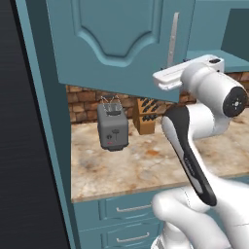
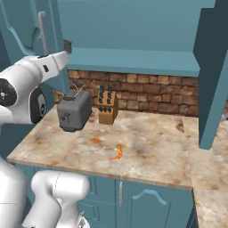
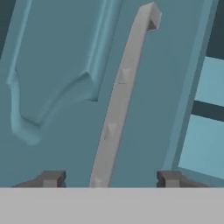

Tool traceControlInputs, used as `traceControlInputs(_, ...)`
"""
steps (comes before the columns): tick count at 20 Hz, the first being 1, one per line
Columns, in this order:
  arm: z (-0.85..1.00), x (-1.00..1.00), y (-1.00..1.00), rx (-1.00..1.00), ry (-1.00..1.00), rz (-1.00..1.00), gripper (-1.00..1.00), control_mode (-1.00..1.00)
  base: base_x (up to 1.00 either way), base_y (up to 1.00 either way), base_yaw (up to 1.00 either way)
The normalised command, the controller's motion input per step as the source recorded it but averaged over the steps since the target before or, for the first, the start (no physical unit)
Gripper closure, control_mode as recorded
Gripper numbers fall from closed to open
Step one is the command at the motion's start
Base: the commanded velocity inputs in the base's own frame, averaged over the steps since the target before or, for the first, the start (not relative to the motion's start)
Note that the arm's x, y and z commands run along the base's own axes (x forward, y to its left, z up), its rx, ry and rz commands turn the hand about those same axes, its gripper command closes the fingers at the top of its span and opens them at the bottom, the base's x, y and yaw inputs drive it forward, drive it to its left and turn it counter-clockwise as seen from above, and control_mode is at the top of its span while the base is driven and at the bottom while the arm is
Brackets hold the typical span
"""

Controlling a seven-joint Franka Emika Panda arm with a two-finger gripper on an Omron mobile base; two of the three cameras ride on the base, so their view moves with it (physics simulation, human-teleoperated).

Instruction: Retrieve the tupperware from the cabinet, then place the raw meat into the tupperware to avoid contamination.

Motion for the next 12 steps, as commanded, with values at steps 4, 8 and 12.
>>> traceControlInputs(4, 0.07, -0.37, -0.44, 0.04, -0.09, 0.0, -1.0, -1.0, 0.0, 0.0, 0.0)
traceControlInputs(8, 0.09, -0.36, -0.58, 0.02, -0.08, 0.0, -1.0, -1.0, 0.0, 0.0, 0.0)
traceControlInputs(12, 0.03, -0.16, -0.66, 0.0, -0.05, 0.0, -1.0, -1.0, 0.0, 0.0, 0.0)
